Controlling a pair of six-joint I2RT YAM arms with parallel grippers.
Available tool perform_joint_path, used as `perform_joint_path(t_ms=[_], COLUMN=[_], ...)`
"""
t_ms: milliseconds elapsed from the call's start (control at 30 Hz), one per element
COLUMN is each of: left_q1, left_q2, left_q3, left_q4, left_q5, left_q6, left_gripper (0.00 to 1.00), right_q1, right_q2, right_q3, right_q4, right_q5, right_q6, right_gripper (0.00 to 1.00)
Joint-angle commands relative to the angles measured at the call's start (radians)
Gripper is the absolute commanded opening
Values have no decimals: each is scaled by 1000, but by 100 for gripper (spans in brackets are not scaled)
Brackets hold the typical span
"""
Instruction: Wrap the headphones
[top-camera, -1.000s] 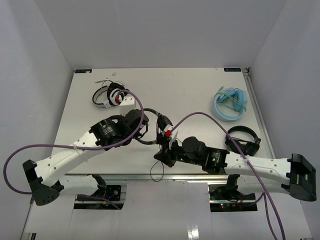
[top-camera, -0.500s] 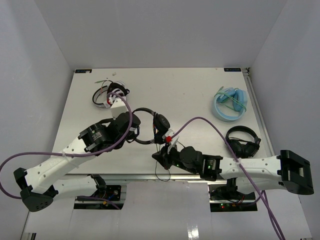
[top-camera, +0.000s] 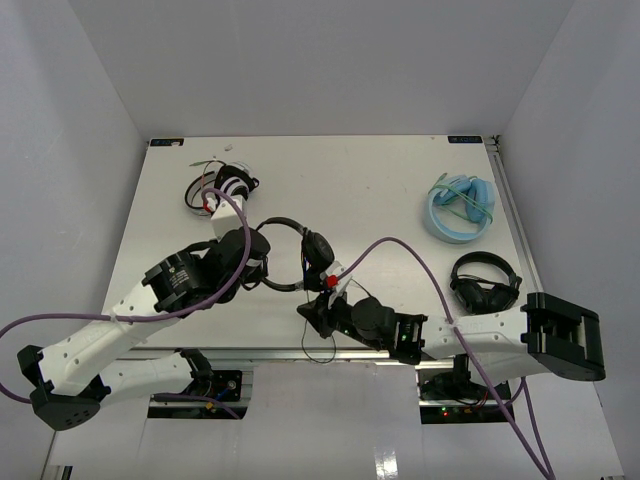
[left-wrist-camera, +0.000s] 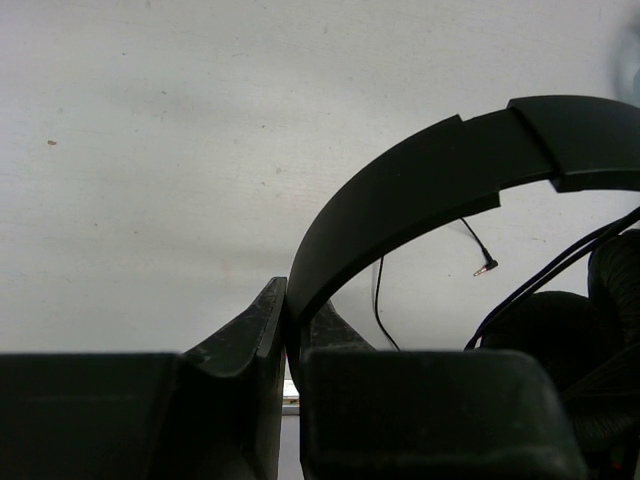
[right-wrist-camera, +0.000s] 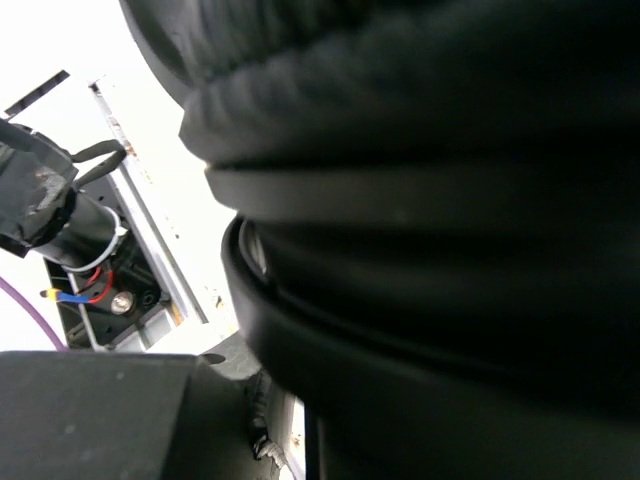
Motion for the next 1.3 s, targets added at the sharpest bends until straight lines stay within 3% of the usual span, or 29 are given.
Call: perform_joint_path(t_ms=[0,567,1033,1267], left_q1=[2,2,2,2], left_q2=[-48,-49,-56,-62], left_q3=[20,7,18,25], left_q4=[118,134,137,132], left_q5=[5,1,-15,-38], left_q6=[-68,-91,-97,-101], left_gripper=[0,0,0,0], right_q1=[13,13,40,85], right_q2=[47,77,230,258], right_q3=[-36,-89,-85,-83], right_q4=[36,149,281,317], right_q5=[16,45,6,47], right_q6=[-12,5,27,10], right_gripper=[8,13,22,32])
